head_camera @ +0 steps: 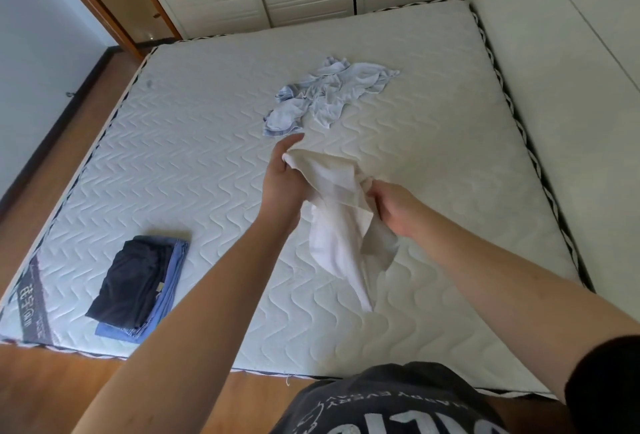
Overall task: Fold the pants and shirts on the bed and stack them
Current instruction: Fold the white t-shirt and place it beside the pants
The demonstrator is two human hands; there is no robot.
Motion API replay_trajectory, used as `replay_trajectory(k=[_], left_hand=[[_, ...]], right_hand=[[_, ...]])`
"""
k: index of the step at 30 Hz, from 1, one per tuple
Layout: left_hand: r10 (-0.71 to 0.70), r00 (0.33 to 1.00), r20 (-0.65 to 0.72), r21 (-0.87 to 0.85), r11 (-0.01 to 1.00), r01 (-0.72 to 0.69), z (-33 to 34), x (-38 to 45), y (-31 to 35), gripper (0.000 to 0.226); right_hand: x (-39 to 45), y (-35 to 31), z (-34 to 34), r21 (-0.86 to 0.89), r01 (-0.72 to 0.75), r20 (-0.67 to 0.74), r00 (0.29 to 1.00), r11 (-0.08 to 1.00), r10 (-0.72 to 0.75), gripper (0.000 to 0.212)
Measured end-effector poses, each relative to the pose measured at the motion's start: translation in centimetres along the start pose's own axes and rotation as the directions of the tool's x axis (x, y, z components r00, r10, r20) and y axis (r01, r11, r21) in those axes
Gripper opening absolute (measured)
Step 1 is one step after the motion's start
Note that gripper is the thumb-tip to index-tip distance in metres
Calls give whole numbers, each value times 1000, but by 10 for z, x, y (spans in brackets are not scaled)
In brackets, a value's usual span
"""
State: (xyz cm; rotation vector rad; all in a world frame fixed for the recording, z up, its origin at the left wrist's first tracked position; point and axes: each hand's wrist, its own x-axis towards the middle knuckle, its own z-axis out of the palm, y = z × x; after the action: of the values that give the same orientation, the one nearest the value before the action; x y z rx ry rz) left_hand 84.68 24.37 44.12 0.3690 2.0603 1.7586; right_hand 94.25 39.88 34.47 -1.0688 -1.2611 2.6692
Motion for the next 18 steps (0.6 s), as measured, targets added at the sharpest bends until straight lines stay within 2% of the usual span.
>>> replay_trajectory(k=[3,7,10,12,14,15,17,18], left_hand=[[-61,998,-24,-112,992,58,7,-9,10,30],[-116,991,-68,-206,973,99,13,-22,11,23],[-148,982,-118,-244,963,116,13,-32,13,23],[-175,974,-143,-264,955,133,11,-40,13,23],[-197,966,-166,-279,949,146,8,-47,16,18],[-204,963,-178,-298,943,145,7,-50,19,18],[-217,952,-216,-357,925,129,3,-55,27,24],[-216,946,-240,-373,921,115,0,-57,31,25]], right_hand=[[-9,26,-14,-207,10,43,999,978,-1,32],[-21,62,-32,-478,27,55,998,878,-1,55],[-28,90,-43,-734,20,59,998,679,34,47],[-29,109,-48,-805,-32,19,997,592,78,59],[-29,126,-50,-801,-91,-51,995,591,84,85],[-28,134,-52,-810,-145,-130,989,568,68,96],[-27,151,-57,-814,-307,-331,943,493,40,108],[-28,159,-60,-774,-382,-414,909,505,53,110]])
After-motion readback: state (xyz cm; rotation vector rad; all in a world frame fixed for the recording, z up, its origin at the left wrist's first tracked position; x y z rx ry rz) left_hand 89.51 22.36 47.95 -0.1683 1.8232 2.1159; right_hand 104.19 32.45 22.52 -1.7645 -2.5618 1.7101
